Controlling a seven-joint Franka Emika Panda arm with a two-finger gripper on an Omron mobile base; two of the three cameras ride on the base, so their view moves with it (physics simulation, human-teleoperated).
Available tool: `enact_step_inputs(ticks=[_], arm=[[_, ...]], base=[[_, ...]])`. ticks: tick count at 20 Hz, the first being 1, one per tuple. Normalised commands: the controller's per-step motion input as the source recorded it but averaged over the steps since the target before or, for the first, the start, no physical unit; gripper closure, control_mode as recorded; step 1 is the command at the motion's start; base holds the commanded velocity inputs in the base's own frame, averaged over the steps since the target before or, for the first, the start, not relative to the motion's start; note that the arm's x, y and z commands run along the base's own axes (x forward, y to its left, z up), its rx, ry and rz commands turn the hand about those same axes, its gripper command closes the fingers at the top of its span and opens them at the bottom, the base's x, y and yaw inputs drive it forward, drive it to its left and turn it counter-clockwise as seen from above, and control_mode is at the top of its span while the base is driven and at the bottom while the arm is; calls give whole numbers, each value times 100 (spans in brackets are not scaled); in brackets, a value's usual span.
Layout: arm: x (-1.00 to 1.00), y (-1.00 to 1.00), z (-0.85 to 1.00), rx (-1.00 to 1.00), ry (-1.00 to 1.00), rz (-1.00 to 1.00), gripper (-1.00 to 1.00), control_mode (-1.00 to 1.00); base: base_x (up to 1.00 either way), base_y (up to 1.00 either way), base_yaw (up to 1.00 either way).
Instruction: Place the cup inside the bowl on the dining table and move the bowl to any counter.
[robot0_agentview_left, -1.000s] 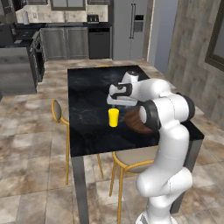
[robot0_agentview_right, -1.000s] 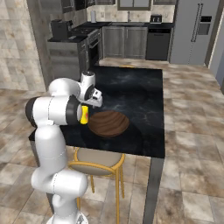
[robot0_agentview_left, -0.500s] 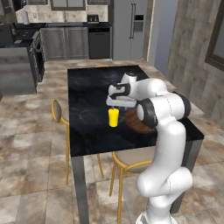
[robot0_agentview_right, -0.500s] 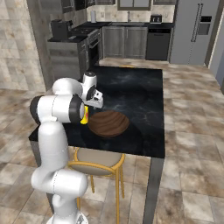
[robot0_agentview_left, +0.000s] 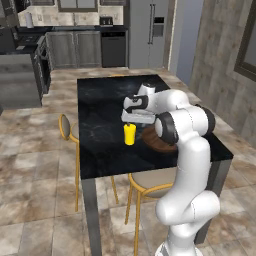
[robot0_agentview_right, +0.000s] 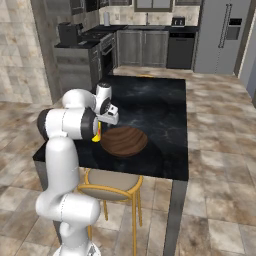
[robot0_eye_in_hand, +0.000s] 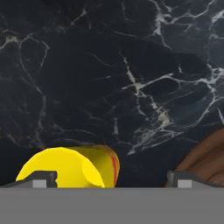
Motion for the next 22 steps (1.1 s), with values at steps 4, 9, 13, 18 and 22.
enact_step_inputs(ticks=[4,9,13,18,22], arm=[[0,0,-8,0,2,0,-100,-100],[0,0,-12,0,2,0,-100,-100],[0,0,-15,0,1,0,-100,-100],[0,0,-10,0,1,0,-100,-100],[0,0,-8,0,0,0,-100,-100]], base=[[0,0,0],[0,0,0],[0,0,0],[0,0,0],[0,0,0]])
